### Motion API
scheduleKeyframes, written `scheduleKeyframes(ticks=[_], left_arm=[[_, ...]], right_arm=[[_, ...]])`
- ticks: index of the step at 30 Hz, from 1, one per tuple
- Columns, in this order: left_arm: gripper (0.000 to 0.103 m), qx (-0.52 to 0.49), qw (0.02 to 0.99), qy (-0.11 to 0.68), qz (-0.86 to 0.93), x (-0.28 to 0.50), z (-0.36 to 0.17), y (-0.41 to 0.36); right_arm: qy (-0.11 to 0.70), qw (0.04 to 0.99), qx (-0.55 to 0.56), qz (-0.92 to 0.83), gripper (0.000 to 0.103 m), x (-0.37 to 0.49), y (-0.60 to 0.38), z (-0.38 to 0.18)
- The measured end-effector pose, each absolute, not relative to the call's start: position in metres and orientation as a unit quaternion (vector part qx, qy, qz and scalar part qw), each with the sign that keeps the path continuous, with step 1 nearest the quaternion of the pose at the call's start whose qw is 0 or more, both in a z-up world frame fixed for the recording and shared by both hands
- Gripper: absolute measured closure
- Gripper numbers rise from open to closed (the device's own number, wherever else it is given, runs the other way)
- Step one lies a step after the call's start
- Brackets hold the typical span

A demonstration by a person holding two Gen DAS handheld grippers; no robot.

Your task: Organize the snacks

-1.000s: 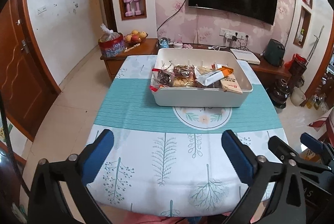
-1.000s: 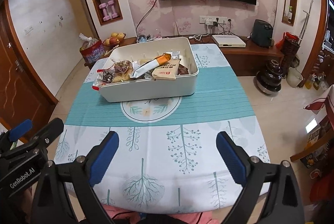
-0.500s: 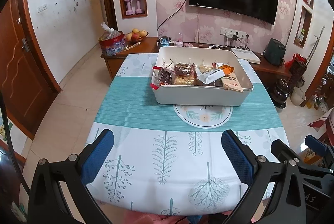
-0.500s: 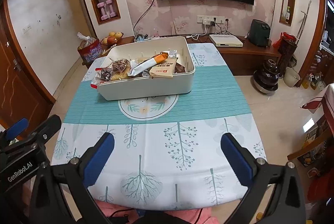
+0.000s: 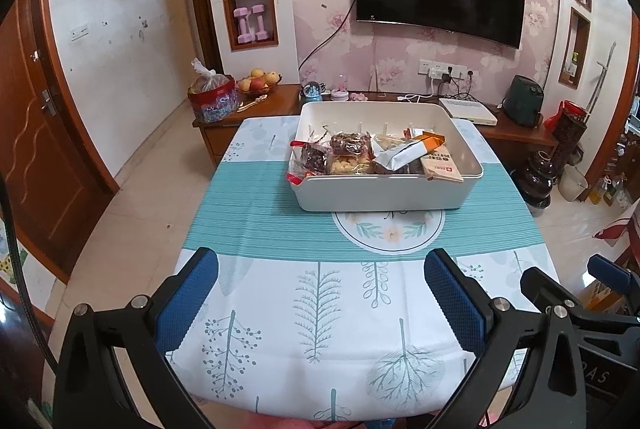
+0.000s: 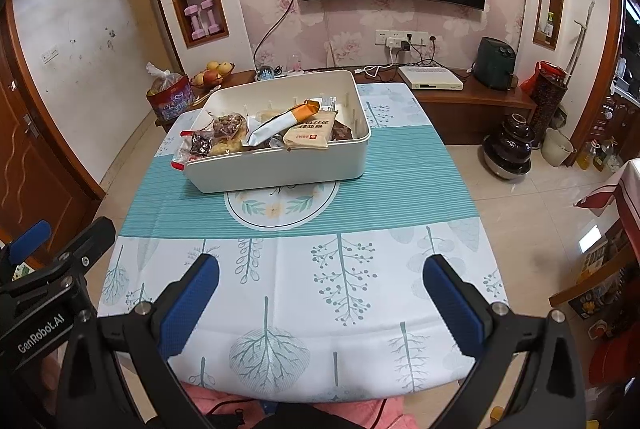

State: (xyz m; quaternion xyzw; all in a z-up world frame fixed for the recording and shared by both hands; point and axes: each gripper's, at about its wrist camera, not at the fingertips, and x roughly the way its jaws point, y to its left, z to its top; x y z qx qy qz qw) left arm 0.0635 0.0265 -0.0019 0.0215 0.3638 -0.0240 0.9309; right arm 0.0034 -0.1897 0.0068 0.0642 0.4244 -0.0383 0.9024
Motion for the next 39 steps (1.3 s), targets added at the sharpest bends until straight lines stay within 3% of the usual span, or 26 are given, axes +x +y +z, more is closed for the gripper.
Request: scheduleKeyframes(ticks=[39], left_arm=[[0.001,0.022,0.931,0.362,-0.027,0.0645,-0.004,0.0227]], right_arm=[[0.424,0.902,0.064,-0.042,0.001,0.0018,-0.196,0.0093]])
